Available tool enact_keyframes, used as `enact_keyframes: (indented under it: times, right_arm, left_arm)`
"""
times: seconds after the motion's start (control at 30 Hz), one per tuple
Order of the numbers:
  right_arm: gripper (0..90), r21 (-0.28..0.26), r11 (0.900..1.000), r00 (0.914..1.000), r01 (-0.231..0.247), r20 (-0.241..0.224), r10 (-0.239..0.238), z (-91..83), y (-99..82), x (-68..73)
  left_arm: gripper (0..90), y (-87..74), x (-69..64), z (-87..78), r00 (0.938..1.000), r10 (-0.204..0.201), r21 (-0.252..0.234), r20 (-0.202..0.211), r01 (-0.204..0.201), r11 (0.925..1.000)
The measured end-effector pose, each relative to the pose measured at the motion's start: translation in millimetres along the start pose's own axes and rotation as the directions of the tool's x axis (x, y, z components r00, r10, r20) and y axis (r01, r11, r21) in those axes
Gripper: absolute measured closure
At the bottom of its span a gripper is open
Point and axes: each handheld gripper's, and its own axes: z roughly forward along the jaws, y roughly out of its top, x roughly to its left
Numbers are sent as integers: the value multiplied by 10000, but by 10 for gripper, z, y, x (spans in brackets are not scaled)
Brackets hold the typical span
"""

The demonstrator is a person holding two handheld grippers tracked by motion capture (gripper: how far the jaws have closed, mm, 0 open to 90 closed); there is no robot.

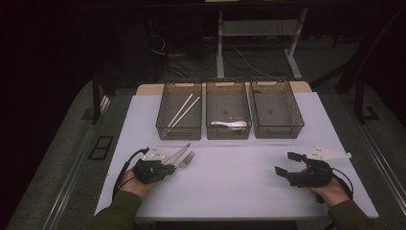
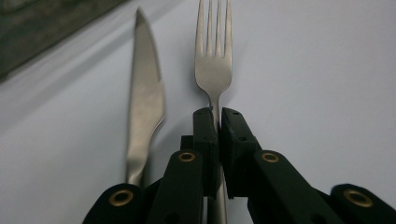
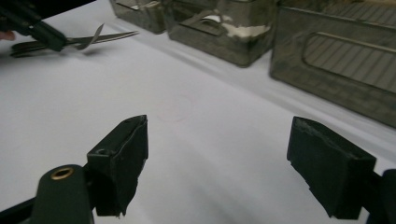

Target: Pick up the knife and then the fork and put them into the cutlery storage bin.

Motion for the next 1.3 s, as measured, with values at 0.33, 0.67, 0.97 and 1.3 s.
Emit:
enact_keyframes:
  times: [0.33,0.67,0.97,1.3]
  right_arm:
    - [265,429,9988,9815,-234,-1892,311,250,294,202]
    - [398,426,9991,9589,-43,-2832,162,701,580,450]
    - [603,660,9935,9360,-923,-3346,1092,973,678,377]
    - [842,496,9911,9181,-1232,-3734,1328,1042,752,346]
  left_arm:
    - [840,369,-345,168,9972,470,-554,589,-438,9975]
    - [841,736,-623,430,9943,866,-958,618,-804,9921]
    - [841,864,-753,520,9928,1121,-1497,413,-1047,9832]
    - [837,855,-737,516,9931,1099,-1719,419,-1012,9799]
